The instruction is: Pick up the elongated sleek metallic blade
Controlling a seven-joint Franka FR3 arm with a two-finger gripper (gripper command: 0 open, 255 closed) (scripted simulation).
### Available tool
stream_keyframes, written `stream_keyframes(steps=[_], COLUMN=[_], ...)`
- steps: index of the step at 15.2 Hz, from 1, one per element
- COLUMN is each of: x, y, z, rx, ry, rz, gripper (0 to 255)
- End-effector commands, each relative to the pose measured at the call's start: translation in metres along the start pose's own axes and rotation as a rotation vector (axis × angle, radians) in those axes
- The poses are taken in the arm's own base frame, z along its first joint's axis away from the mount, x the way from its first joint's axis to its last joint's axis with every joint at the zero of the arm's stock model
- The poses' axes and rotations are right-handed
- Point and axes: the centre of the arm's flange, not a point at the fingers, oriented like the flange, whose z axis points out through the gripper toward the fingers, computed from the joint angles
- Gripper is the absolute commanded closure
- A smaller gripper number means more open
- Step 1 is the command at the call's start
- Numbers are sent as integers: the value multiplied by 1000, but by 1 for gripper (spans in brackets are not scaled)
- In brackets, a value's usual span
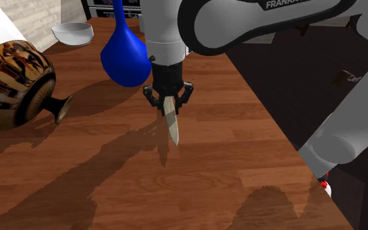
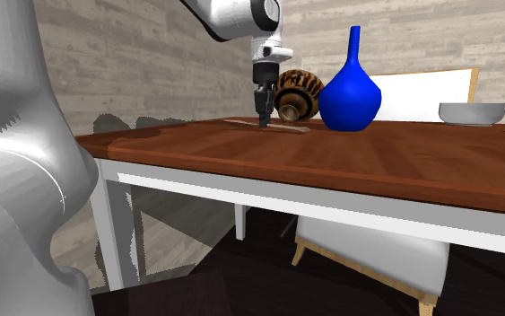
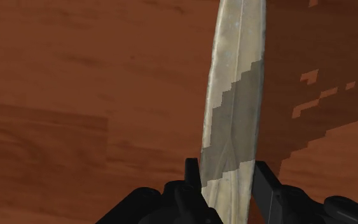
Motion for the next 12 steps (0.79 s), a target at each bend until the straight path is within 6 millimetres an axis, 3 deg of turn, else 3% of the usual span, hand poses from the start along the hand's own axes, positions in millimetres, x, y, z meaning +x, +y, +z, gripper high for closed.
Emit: stream_keyframes(steps=[1, 10, 12], x=[-1, 0, 0], y=[1, 3, 3], z=[-11, -58, -59], rx=[-1, -1, -1], ry=[0, 0, 0], rz=[0, 0, 0], gripper=[255, 255, 255])
